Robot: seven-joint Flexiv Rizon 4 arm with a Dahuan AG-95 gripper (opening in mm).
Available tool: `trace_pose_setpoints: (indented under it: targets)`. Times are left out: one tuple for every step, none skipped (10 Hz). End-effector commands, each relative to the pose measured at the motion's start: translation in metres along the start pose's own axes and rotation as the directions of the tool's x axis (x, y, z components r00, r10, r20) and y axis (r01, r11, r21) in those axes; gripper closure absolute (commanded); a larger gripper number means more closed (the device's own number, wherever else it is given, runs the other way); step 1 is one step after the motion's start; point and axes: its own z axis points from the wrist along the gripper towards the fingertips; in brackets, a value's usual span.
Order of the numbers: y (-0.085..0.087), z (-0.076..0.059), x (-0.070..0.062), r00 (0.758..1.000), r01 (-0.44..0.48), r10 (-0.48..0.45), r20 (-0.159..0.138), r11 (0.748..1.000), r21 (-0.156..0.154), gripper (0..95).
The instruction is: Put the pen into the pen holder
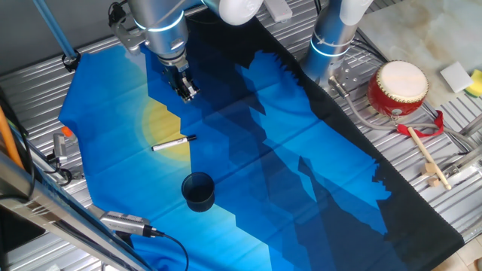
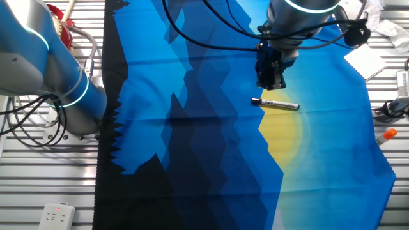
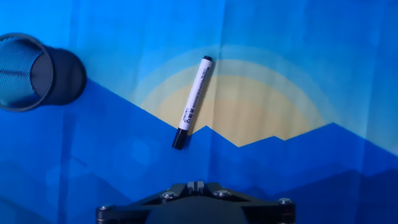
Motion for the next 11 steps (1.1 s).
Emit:
trace_pose_setpoints:
  targets:
    - [0.0002,-0.0014,-0.0004,0.996,-0.094,0.094,0.010,0.996,0.005,95.0]
    - [0.0002,-0.0027,-0.0023,0.997,-0.078,0.078,0.005,0.997,0.009,95.0]
    - [0.0002,-0.0034,-0.0032,0.998,-0.065,0.065,0.006,0.998,0.009,95.0]
    - [0.0010,-0.0044,-0.0025,0.997,-0.071,0.071,0.011,0.997,0.007,95.0]
    - [0.0012,-0.0054,-0.0039,0.997,-0.081,0.081,0.009,0.997,0.011,95.0]
    - [0.0013,-0.0063,-0.0051,0.997,-0.074,0.074,-0.010,0.997,0.022,95.0]
    - [0.0013,-0.0063,-0.0052,0.994,-0.099,0.100,-0.040,0.995,0.020,95.0]
    - [0.0013,-0.0064,-0.0051,0.994,-0.097,0.097,-0.049,0.995,0.009,95.0]
    - [0.0015,-0.0065,-0.0050,0.997,-0.068,0.068,-0.031,0.998,0.003,95.0]
    - [0.0015,-0.0067,-0.0051,0.998,-0.047,0.047,-0.037,0.999,0.007,95.0]
    - [0.0015,-0.0070,-0.0056,0.998,-0.051,0.052,-0.046,0.999,0.012,95.0]
